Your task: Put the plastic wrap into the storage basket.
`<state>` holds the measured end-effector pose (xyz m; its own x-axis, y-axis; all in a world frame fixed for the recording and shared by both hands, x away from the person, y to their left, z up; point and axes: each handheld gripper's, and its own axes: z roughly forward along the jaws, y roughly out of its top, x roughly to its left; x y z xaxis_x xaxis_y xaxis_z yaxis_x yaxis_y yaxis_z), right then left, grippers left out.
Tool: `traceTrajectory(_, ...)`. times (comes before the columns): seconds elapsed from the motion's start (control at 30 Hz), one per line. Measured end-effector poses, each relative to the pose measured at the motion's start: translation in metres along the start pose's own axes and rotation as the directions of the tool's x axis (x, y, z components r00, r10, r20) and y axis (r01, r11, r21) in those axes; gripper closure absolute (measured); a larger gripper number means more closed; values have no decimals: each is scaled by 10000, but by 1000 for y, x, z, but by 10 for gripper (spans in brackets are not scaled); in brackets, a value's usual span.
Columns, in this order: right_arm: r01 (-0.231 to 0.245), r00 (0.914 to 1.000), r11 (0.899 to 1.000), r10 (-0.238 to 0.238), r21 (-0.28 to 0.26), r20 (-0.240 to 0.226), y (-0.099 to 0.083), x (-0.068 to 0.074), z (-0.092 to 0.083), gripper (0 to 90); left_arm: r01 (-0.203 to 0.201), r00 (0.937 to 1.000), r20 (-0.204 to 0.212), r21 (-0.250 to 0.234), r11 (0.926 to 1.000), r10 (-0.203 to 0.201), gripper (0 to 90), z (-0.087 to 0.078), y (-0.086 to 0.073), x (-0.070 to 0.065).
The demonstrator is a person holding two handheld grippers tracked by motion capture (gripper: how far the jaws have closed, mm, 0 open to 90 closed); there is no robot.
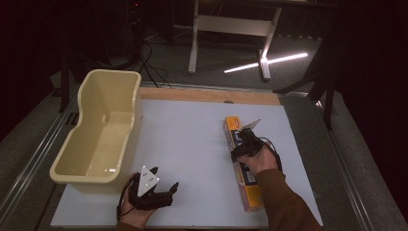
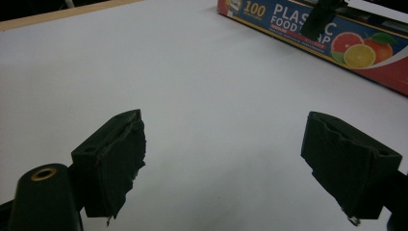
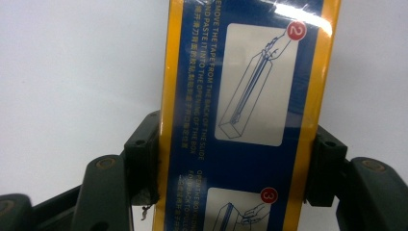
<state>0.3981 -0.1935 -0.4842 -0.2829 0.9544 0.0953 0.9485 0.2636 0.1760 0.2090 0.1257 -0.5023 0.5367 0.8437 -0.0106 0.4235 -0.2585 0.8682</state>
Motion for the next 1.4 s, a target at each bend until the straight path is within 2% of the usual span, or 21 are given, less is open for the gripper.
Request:
traceTrajectory(0.23, -445, 9942, 9988, 423, -200, -987, -2, -11, -3, 384, 31, 10000, -1, -10, 10000, -31, 155, 0, 0, 0)
traceTrajectory(0.33, -702, 9857, 9966, 627, -424, -1566, -4, -16, -8, 385, 20, 10000, -38, -6, 10000, -20, 155, 0, 0, 0)
traceTrajectory(0.57, -861, 9664, 9933, 646, -767, -2487, -3, -19, -21, 385, 7, 10000, -9, -6, 10000, -7, 155, 0, 0, 0)
traceTrajectory(0.6, -953, 9610, 9921, 702, -821, -2675, -2, -19, -22, 385, 5, 10000, -6, -6, 10000, -5, 155, 0, 0, 0)
traceTrajectory(0.67, -1036, 9538, 9904, 728, -917, -2916, 0, -19, -25, 385, 6, 10000, 5, -9, 10000, -6, 155, 0, 0, 0)
traceTrajectory(0.87, -1137, 9470, 9841, 657, -1366, -3144, 4, -13, -33, 385, 2, 10000, -5, 1, 10000, -2, 155, 0, 0, -1)
traceTrajectory(1.13, -1390, 9104, 9752, 574, -1722, -4098, 14, -3, -47, 386, -14, 10000, 49, -8, 10000, 14, 155, 0, 0, -2)
traceTrajectory(1.3, -1443, 8849, 9701, 382, -1953, -4641, 23, 10, -55, 386, 10, 10000, 54, -40, 10000, -10, 155, 0, 0, -2)
traceTrajectory(1.4, -1617, 8656, 9639, 356, -2115, -4995, 29, 17, -61, 386, 17, 10000, 67, -52, 10000, -17, 155, 0, 0, -2)
